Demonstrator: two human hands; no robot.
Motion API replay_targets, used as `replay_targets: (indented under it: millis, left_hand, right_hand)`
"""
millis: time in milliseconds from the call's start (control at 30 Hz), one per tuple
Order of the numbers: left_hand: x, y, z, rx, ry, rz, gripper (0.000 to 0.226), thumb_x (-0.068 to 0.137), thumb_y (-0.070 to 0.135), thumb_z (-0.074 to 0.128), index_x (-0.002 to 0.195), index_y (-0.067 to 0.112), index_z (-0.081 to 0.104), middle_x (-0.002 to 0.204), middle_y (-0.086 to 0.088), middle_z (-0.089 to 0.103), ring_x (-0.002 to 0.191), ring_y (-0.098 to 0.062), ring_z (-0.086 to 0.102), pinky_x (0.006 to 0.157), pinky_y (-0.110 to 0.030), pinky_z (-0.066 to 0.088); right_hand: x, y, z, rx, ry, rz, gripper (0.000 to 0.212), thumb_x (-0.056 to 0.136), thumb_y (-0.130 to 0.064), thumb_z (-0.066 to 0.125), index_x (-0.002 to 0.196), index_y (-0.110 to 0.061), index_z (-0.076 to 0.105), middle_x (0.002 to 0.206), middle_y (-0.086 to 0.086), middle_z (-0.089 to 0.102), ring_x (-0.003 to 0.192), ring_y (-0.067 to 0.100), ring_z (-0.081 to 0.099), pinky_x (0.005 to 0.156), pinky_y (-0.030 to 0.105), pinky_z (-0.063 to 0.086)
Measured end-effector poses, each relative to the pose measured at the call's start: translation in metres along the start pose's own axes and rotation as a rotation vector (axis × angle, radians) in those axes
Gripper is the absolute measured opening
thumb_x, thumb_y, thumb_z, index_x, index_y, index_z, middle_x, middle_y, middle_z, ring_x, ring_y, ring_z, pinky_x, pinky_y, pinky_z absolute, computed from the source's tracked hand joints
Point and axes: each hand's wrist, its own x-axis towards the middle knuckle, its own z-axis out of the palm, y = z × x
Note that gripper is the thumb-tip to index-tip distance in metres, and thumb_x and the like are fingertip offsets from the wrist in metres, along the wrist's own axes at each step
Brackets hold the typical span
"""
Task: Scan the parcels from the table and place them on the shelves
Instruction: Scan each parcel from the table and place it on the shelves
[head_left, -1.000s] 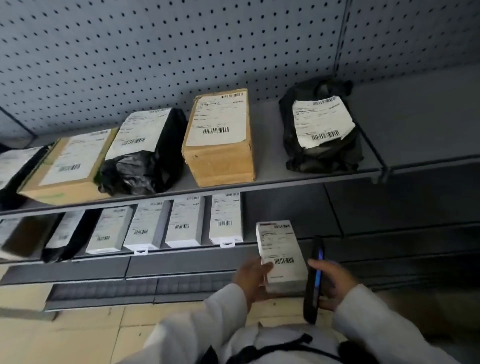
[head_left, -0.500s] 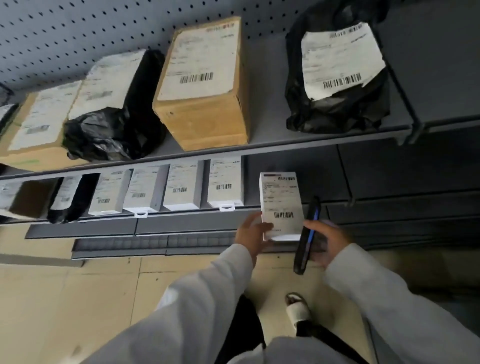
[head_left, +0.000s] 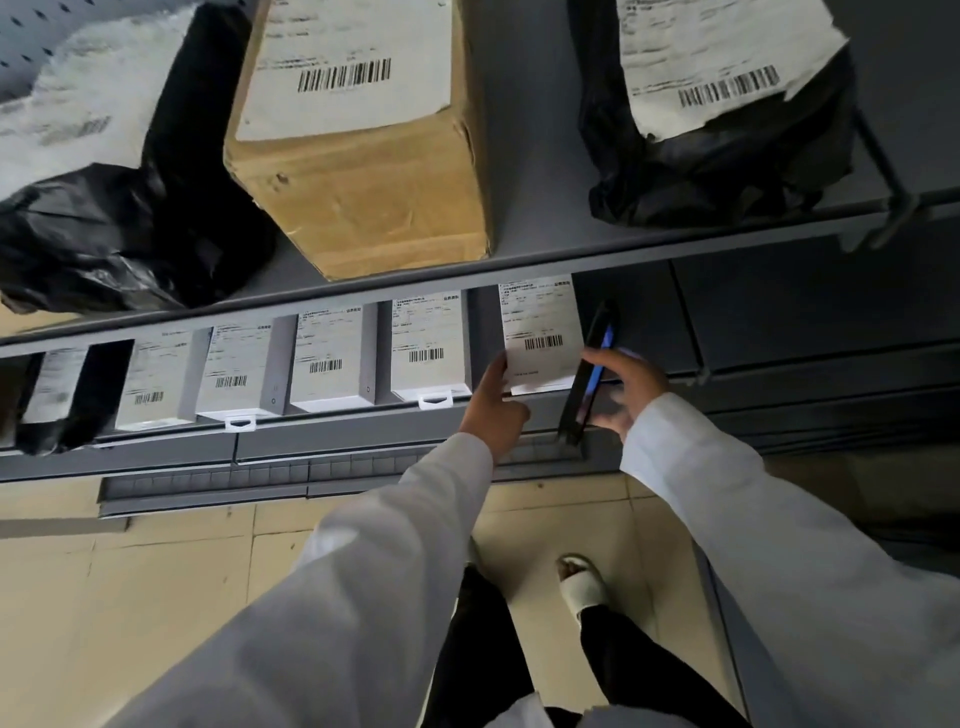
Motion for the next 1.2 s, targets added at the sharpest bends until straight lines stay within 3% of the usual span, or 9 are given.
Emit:
replay_targets:
  millis: [100, 300, 500, 633, 733, 867, 967, 1133, 1200]
  left_hand:
    - [0.006, -0.005, -0.005, -0.009, -0.023, 0.020, 0.084, 0.077, -0.021, 0.041, 0.147, 0.025, 0.039, 0.138, -0.003, 0.054, 0.087, 0.003, 0.054, 0.057, -0.005, 0.046]
    - [0.009, -0.008, -0.005, -0.035, -0.043, 0.045, 0.085, 0.075, -0.024, 0.041, 0.145, 0.024, 0.042, 0.133, 0.001, 0.057, 0.108, -0.007, 0.054, 0.061, -0.006, 0.048]
    - [0.010, -0.012, -0.006, -0.085, -0.053, 0.062, 0.084, 0.072, -0.024, 0.044, 0.142, 0.022, 0.045, 0.133, -0.001, 0.060, 0.110, -0.011, 0.056, 0.075, -0.021, 0.047]
    - [0.009, -0.010, -0.006, -0.082, -0.065, 0.067, 0.081, 0.073, -0.022, 0.045, 0.142, 0.021, 0.045, 0.133, -0.003, 0.059, 0.110, -0.015, 0.057, 0.080, -0.024, 0.047]
    - [0.009, -0.010, -0.006, -0.078, -0.065, 0.062, 0.081, 0.074, -0.018, 0.049, 0.145, 0.022, 0.042, 0.135, -0.005, 0.058, 0.120, -0.022, 0.054, 0.094, -0.034, 0.046]
    - [-0.012, -0.018, -0.011, -0.243, 0.010, -0.053, 0.088, 0.072, -0.008, 0.059, 0.150, 0.023, 0.035, 0.143, -0.014, 0.047, 0.126, -0.030, 0.051, 0.097, -0.040, 0.048]
    - [-0.050, -0.031, -0.016, -0.422, 0.010, -0.038, 0.082, 0.071, -0.008, 0.060, 0.145, 0.021, 0.040, 0.142, -0.003, 0.044, 0.135, -0.028, 0.044, 0.096, -0.040, 0.048]
    - [-0.117, -0.071, -0.038, -0.697, 0.031, -0.054, 0.063, 0.077, -0.010, 0.062, 0.136, 0.007, 0.050, 0.145, -0.006, 0.049, 0.123, -0.026, 0.056, 0.088, -0.036, 0.058]
    - [-0.139, -0.089, -0.053, -0.760, 0.063, -0.085, 0.060, 0.074, -0.004, 0.062, 0.131, 0.015, 0.056, 0.139, -0.005, 0.055, 0.121, -0.028, 0.059, 0.093, -0.041, 0.056]
  right_hand:
    - [0.004, 0.002, -0.001, 0.032, 0.009, -0.022, 0.006, 0.090, -0.013, 0.068, 0.086, -0.013, 0.063, 0.087, 0.012, 0.055, 0.069, 0.028, 0.055, 0.071, 0.049, 0.054]
    - [0.007, 0.005, -0.003, 0.057, -0.011, -0.037, 0.007, 0.089, -0.015, 0.069, 0.090, -0.014, 0.063, 0.094, 0.013, 0.058, 0.070, 0.027, 0.057, 0.091, 0.063, 0.050]
    - [0.006, 0.007, -0.007, 0.088, -0.033, -0.042, 0.008, 0.089, -0.015, 0.068, 0.093, -0.012, 0.062, 0.087, 0.011, 0.060, 0.070, 0.026, 0.058, 0.089, 0.057, 0.050]
    - [0.002, 0.005, -0.005, 0.071, -0.048, -0.062, 0.006, 0.090, -0.015, 0.067, 0.092, -0.013, 0.061, 0.084, 0.010, 0.060, 0.071, 0.025, 0.059, 0.074, 0.048, 0.053]
    - [-0.001, 0.006, -0.005, 0.059, -0.041, -0.081, 0.007, 0.090, -0.015, 0.067, 0.092, -0.013, 0.061, 0.085, 0.010, 0.058, 0.075, 0.026, 0.059, 0.070, 0.044, 0.053]
    - [-0.010, 0.014, -0.013, 0.052, -0.036, -0.075, 0.012, 0.089, -0.015, 0.069, 0.097, -0.012, 0.061, 0.084, 0.011, 0.054, 0.068, 0.026, 0.057, 0.070, 0.045, 0.053]
    - [-0.023, 0.028, -0.023, 0.036, -0.058, -0.050, 0.014, 0.087, -0.016, 0.070, 0.099, -0.015, 0.063, 0.084, 0.010, 0.055, 0.065, 0.024, 0.057, 0.067, 0.043, 0.054]
    - [-0.055, 0.061, -0.017, 0.014, -0.095, 0.040, 0.011, 0.087, -0.010, 0.068, 0.085, -0.019, 0.063, 0.080, 0.007, 0.057, 0.074, 0.025, 0.061, 0.061, 0.036, 0.052]
    - [-0.067, 0.073, -0.002, -0.061, -0.137, 0.066, 0.016, 0.087, -0.010, 0.068, 0.077, -0.022, 0.062, 0.074, 0.005, 0.060, 0.071, 0.022, 0.064, 0.059, 0.032, 0.050]
